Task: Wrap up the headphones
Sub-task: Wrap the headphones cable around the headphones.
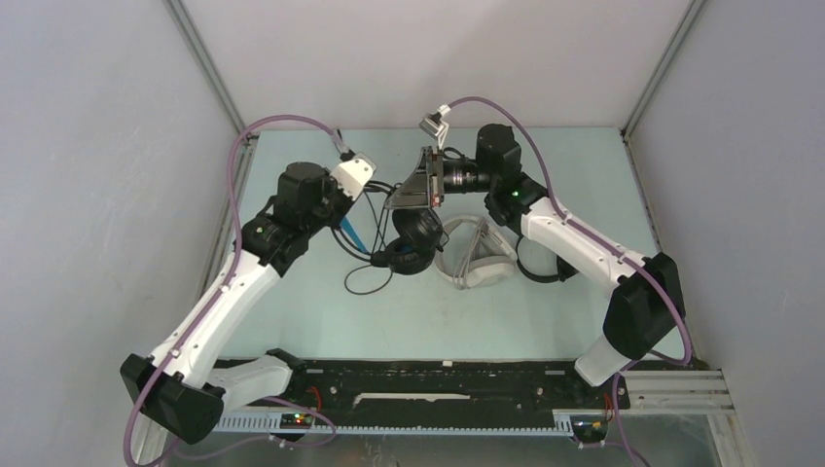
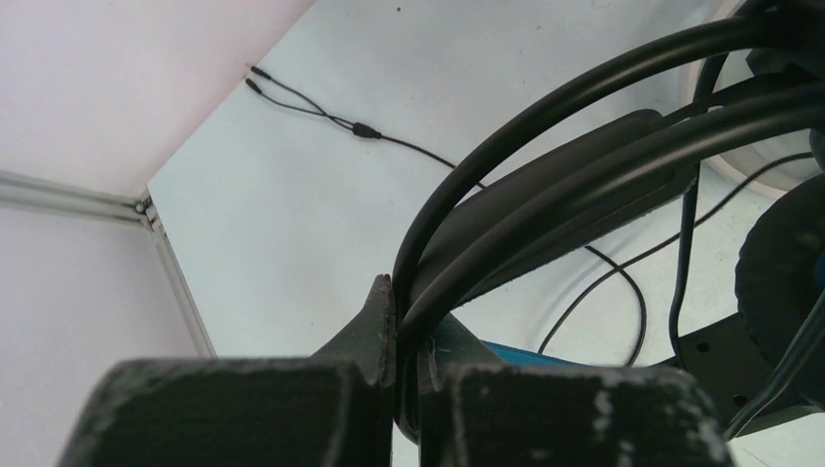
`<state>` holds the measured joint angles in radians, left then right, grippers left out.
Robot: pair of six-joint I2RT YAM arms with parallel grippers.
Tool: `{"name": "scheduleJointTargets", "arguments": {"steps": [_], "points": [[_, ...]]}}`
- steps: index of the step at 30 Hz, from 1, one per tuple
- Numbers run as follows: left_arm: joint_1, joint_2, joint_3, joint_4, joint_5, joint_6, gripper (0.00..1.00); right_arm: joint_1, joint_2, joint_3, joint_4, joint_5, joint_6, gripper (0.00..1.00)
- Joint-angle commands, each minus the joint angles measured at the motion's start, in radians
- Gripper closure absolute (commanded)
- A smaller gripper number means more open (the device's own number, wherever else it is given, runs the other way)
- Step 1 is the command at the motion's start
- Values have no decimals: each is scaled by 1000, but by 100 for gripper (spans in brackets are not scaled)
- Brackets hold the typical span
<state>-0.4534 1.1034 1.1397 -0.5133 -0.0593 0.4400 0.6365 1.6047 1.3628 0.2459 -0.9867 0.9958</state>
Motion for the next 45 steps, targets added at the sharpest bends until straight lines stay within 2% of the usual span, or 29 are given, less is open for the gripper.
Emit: {"name": "scheduleJointTargets", "arguments": {"steps": [1, 4, 10, 15, 19, 28, 30, 34, 38, 45], "points": [[4, -8, 85, 2, -128, -137, 100, 31, -6, 108, -28, -9, -63, 86], [5, 5, 120, -31, -155, -204, 100, 49, 6, 138, -93, 8, -129, 86], [5, 72, 229, -139, -205, -311, 100, 66, 41, 151, -109, 30, -179, 86], [8, 129, 320, -208, -260, -421, 100, 85, 36, 168, -217, 160, -342, 87], [21, 153, 371, -234, -268, -518, 100, 104, 27, 172, -241, 287, -432, 88], [59, 171, 442, -281, -215, -660, 100, 196, 9, 182, -338, 507, -642, 88], [64, 169, 448, -289, -225, -694, 100, 217, 7, 183, -364, 578, -697, 89], [76, 171, 467, -307, -235, -737, 100, 247, -6, 158, -363, 666, -761, 100], [92, 172, 476, -309, -218, -761, 100, 273, -14, 129, -329, 658, -796, 100], [100, 180, 477, -293, -172, -773, 100, 314, -2, 140, -363, 653, -868, 100]]}}
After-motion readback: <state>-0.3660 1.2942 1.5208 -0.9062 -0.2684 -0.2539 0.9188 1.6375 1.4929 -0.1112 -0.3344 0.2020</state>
